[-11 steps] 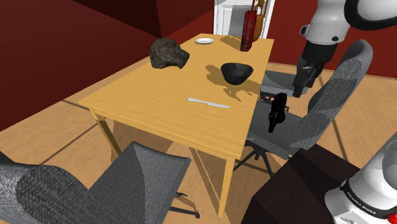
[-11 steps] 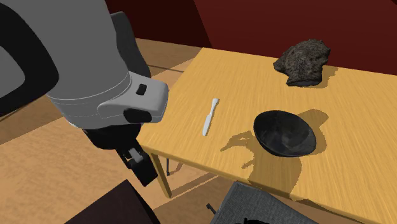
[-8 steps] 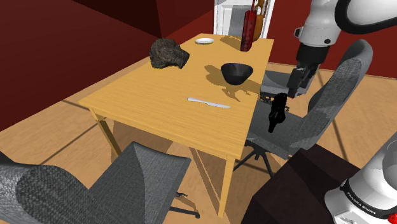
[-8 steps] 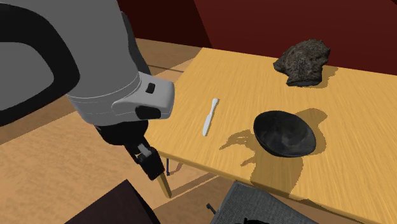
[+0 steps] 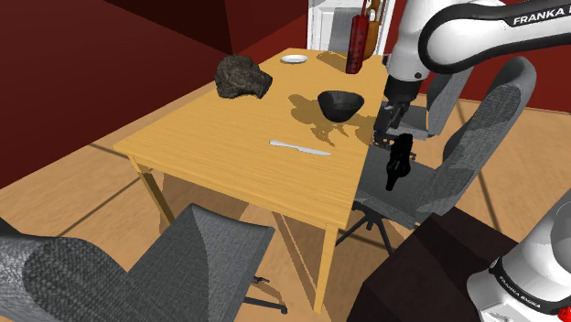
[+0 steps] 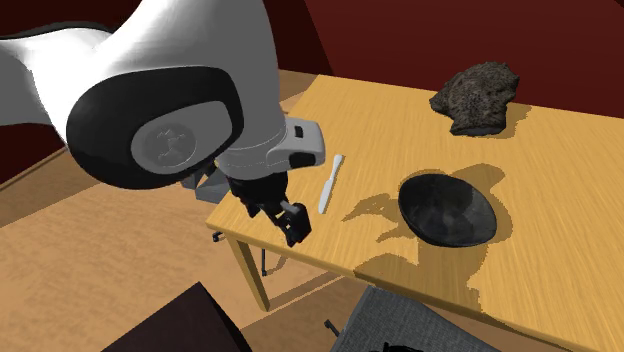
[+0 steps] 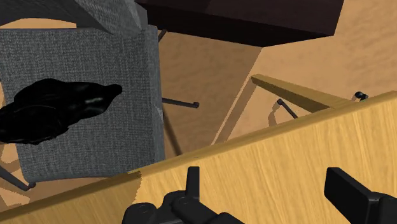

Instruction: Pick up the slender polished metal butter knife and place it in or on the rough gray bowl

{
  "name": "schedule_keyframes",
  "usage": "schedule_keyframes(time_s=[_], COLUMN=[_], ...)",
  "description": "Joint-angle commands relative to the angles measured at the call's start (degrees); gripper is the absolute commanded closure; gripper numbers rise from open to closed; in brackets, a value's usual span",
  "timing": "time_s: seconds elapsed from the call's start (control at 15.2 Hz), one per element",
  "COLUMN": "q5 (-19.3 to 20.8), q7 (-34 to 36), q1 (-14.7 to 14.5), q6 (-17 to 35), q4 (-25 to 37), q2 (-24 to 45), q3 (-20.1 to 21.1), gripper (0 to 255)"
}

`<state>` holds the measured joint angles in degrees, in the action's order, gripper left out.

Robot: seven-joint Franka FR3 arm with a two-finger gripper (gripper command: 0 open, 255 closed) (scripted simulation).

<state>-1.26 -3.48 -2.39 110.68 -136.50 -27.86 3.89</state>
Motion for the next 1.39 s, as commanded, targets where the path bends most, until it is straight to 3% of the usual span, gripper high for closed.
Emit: schedule_keyframes(time_s=[0.0, 0.66, 1.32], q5=[0.0, 1.3, 4.1], q7=[-0.7, -4.4, -7.1], q1=[-0.4, -1.8, -3.8], q6=[3.6, 16.3, 21.9], q4=[1.3, 13.2, 32.0], q2=[3.8, 24.0, 44.1], q3=[0.4, 1.8, 3.3], gripper=[0, 0, 0])
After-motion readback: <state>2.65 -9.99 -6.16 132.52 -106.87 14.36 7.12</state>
